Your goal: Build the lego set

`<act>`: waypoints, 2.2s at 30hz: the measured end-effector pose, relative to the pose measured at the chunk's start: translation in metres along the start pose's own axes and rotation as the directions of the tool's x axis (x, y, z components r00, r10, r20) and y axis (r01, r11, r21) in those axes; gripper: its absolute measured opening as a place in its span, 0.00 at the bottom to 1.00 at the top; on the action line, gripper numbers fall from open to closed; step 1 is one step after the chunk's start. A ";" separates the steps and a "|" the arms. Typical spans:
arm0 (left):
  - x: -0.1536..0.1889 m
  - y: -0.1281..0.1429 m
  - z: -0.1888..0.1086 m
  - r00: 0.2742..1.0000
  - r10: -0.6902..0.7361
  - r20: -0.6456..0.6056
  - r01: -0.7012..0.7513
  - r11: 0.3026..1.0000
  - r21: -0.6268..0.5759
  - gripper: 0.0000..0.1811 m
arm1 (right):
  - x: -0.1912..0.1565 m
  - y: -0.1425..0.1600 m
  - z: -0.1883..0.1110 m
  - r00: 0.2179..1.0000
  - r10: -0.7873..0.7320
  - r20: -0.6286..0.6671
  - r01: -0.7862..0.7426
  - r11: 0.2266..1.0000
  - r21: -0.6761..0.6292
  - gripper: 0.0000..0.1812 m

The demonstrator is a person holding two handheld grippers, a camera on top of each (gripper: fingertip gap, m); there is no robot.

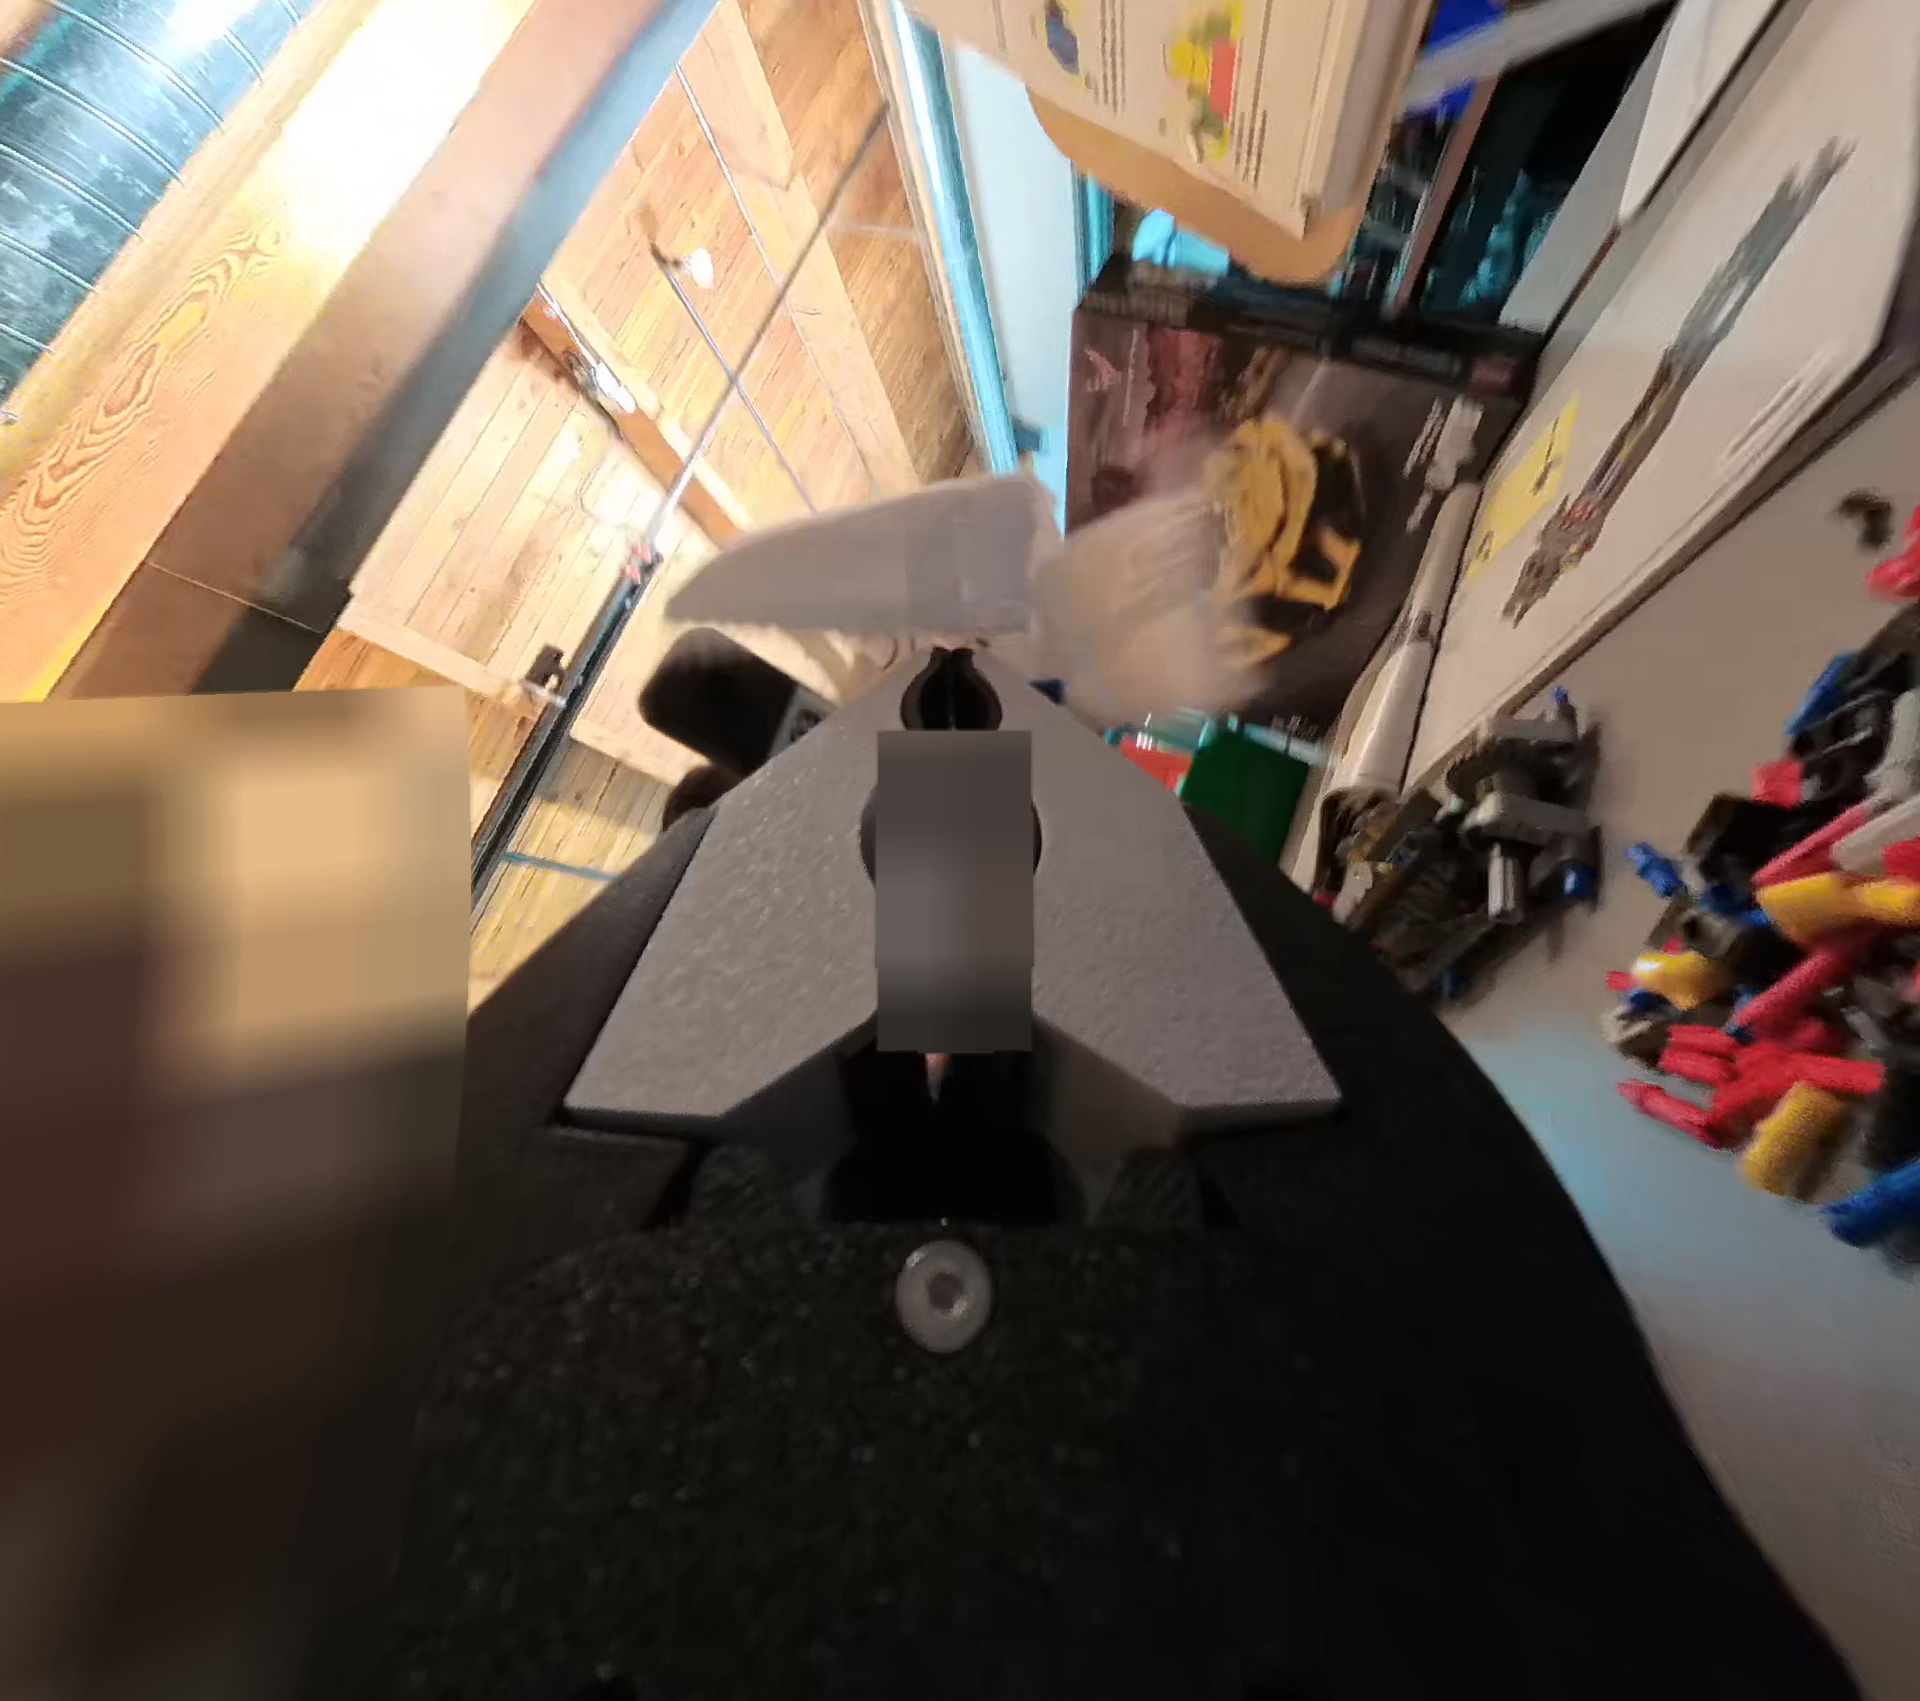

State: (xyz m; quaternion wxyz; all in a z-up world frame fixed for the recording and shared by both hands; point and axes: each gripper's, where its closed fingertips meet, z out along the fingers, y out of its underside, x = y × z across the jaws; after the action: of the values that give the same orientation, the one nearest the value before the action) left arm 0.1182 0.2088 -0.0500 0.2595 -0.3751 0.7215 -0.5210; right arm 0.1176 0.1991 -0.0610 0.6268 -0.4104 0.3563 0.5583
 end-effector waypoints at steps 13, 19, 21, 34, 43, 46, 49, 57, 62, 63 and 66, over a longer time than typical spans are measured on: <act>-0.004 0.014 -0.023 0.984 -0.089 -0.155 0.077 0.994 -0.082 0.00 | -0.008 0.005 -0.009 0.975 -0.195 -0.106 0.176 0.970 -0.168 0.05; -0.001 0.026 -0.043 0.964 -0.108 -0.243 0.068 0.984 -0.165 0.00 | -0.029 0.000 -0.015 0.660 -0.732 -0.169 0.642 0.666 -0.379 0.15; 0.004 0.028 -0.047 0.956 -0.099 -0.275 0.050 0.982 -0.180 0.00 | -0.032 0.004 -0.013 0.545 -0.828 -0.129 0.728 0.544 -0.417 0.15; 0.029 0.047 -0.036 0.945 0.002 -0.327 -0.086 0.966 -0.244 0.00 | 0.009 0.021 -0.013 0.427 -0.895 -0.125 0.720 0.421 -0.552 0.00; 0.022 0.050 -0.030 0.956 0.034 -0.291 -0.108 0.964 -0.241 0.00 | 0.010 0.031 -0.007 0.364 -0.929 -0.074 0.735 0.335 -0.590 0.00; 0.011 0.031 -0.041 0.955 -0.028 -0.295 -0.019 0.987 -0.157 0.00 | -0.007 0.012 -0.018 0.479 -0.872 -0.105 0.720 0.458 -0.521 0.00; 0.009 0.044 -0.036 0.963 0.002 -0.271 -0.061 0.976 -0.209 0.00 | 0.001 0.021 -0.012 0.457 -0.883 -0.111 0.724 0.442 -0.529 0.00; 0.009 0.026 -0.038 0.957 -0.055 -0.285 0.022 0.993 -0.118 0.03 | -0.016 0.026 -0.011 0.680 -0.728 -0.087 0.616 0.631 -0.472 0.00; 0.016 0.019 -0.036 0.938 -0.094 -0.333 0.072 0.994 -0.077 0.00 | -0.015 0.030 -0.012 0.722 -0.689 -0.060 0.577 0.649 -0.496 0.00; 0.018 0.019 -0.037 0.931 -0.103 -0.349 0.081 0.994 -0.077 0.00 | -0.013 0.027 -0.012 0.674 -0.736 -0.057 0.623 0.608 -0.492 0.03; 0.024 0.024 -0.036 0.927 -0.080 -0.367 0.048 0.994 -0.096 0.00 | -0.018 0.031 -0.008 0.587 -0.809 -0.018 0.701 0.519 -0.488 0.10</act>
State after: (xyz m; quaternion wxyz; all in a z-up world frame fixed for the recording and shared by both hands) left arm 0.0702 0.2139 -0.0606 0.0855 -0.3041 0.7664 -0.5594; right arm 0.0847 0.1853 -0.0514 0.6509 -0.7169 0.0813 0.2359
